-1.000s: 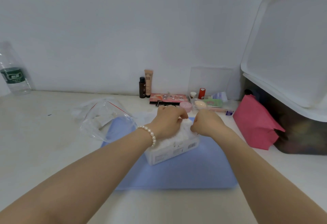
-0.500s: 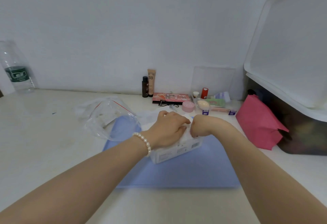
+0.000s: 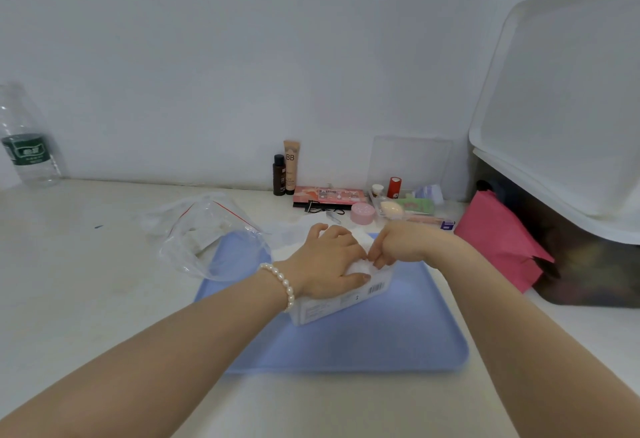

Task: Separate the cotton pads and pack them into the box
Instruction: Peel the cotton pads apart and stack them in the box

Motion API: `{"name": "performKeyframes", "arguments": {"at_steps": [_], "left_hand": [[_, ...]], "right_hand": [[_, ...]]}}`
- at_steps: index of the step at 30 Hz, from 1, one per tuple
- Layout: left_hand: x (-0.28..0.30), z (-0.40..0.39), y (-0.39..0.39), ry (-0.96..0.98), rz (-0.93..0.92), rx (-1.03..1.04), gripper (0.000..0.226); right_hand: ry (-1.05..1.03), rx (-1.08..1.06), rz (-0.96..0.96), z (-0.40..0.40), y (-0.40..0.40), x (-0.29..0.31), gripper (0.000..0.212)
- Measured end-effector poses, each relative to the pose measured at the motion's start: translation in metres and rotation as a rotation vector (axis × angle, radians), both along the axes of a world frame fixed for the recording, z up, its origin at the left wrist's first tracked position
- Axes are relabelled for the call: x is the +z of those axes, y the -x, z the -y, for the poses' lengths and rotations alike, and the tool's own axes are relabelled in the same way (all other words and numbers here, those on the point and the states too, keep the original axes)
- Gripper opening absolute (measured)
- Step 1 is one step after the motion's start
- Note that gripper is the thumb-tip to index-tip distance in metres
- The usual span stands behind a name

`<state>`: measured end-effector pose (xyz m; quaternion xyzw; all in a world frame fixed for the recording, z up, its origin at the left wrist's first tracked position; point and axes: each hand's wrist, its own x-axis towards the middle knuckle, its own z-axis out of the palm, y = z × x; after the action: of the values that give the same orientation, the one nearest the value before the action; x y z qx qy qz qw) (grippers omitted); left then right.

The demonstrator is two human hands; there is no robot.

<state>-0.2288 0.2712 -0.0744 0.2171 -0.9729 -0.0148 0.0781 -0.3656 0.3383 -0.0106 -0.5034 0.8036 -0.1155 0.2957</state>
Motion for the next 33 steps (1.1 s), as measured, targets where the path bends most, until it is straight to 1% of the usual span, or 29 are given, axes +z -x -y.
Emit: {"name": "performKeyframes", "arguments": {"at_steps": [3, 4, 5, 6, 8, 11, 14, 16, 20, 23, 25, 28, 30, 32, 33], "left_hand": [[-0.002, -0.001, -0.001, 0.053, -0.001, -0.020, 0.045], [-0.003, -0.001, -0.001, 0.055, -0.007, -0.021, 0.046], [-0.004, 0.000, 0.000, 0.054, -0.014, -0.022, 0.048], [-0.004, 0.000, 0.000, 0.051, -0.017, -0.020, 0.051], [-0.005, 0.000, 0.000, 0.048, -0.021, -0.020, 0.056], [-0.006, 0.000, 0.000, 0.030, -0.053, -0.048, 0.053], [-0.007, 0.001, 0.001, 0.015, -0.081, -0.070, 0.047], [-0.007, 0.001, 0.001, 0.014, -0.076, -0.072, 0.042], [-0.003, -0.001, 0.000, 0.011, -0.050, -0.071, 0.039], [-0.003, -0.004, 0.001, 0.008, -0.031, -0.079, 0.044], [-0.002, -0.008, 0.001, 0.022, -0.014, -0.068, 0.040], [0.001, -0.012, -0.008, 0.034, -0.042, -0.006, 0.042], [0.007, -0.012, -0.016, 0.065, -0.162, -0.026, 0.041], [0.015, -0.012, -0.041, 0.190, -0.417, -0.032, 0.031], [0.019, -0.009, -0.057, 0.285, -0.562, 0.001, 0.026]], "right_hand": [[0.276, -0.184, 0.058, 0.014, 0.005, -0.004, 0.026], [0.286, -0.214, 0.079, 0.017, 0.002, -0.004, 0.026], [0.255, -0.204, 0.106, 0.017, -0.002, -0.004, 0.026], [0.176, -0.186, 0.127, 0.017, -0.008, -0.004, 0.027], [0.054, -0.159, 0.103, 0.016, -0.020, -0.003, 0.042], [-0.010, -0.125, 0.062, 0.023, -0.027, -0.005, 0.072], [-0.074, -0.133, 0.059, 0.030, -0.034, -0.009, 0.093], [-0.072, -0.140, 0.055, 0.033, -0.036, -0.014, 0.100], [-0.054, -0.115, 0.052, 0.033, -0.035, -0.016, 0.097], [-0.072, -0.095, 0.027, 0.033, -0.031, -0.017, 0.098], [-0.074, -0.057, -0.049, 0.032, -0.031, -0.016, 0.093], [0.024, -0.012, -0.208, 0.027, -0.036, -0.007, 0.080], [0.146, -0.021, -0.377, 0.024, -0.027, -0.001, 0.070], [0.328, 0.009, -0.515, 0.024, -0.029, 0.008, 0.052], [0.453, 0.025, -0.495, 0.020, -0.036, 0.014, 0.041]]}}
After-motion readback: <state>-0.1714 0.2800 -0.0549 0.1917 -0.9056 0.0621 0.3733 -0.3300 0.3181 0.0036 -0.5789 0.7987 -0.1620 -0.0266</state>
